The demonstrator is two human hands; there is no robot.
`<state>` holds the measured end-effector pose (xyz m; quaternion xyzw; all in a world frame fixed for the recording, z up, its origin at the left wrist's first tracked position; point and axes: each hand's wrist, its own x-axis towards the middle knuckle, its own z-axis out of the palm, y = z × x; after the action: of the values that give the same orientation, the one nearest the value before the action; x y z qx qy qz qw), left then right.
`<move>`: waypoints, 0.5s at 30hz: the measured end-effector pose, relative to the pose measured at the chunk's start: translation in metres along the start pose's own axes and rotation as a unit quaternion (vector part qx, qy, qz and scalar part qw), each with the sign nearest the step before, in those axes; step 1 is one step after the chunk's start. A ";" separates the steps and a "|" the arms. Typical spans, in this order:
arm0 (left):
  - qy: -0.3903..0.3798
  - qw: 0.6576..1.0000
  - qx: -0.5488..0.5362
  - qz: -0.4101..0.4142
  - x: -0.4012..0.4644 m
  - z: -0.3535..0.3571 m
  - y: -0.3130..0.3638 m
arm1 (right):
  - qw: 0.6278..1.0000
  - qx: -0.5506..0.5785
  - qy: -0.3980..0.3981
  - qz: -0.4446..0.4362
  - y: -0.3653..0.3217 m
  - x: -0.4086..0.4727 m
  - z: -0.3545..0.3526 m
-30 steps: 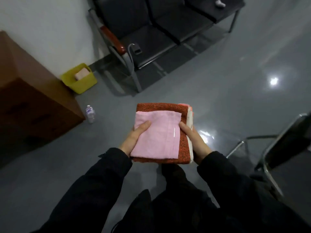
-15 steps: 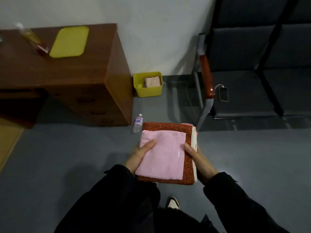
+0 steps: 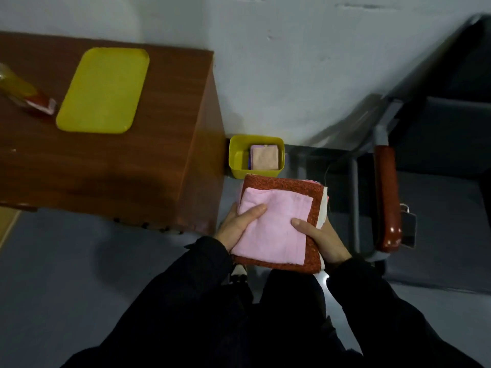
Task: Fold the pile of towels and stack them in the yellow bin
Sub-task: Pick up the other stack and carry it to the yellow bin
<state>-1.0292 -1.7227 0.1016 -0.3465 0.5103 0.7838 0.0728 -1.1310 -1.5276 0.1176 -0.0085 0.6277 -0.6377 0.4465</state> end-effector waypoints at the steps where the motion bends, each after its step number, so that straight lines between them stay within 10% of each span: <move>1: 0.001 1.000 -0.003 0.003 0.022 0.002 0.017 | 1.000 0.001 0.003 0.002 -0.013 0.026 -0.004; 15: 0.203 0.975 -0.044 -0.083 0.495 -0.116 0.015 | 0.998 -0.037 -0.032 0.036 0.025 0.546 -0.068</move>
<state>-1.3527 -1.9472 -0.2205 -0.5421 0.4490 0.7100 0.0178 -1.4841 -1.7855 -0.2174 -0.0227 0.6360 -0.5969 0.4886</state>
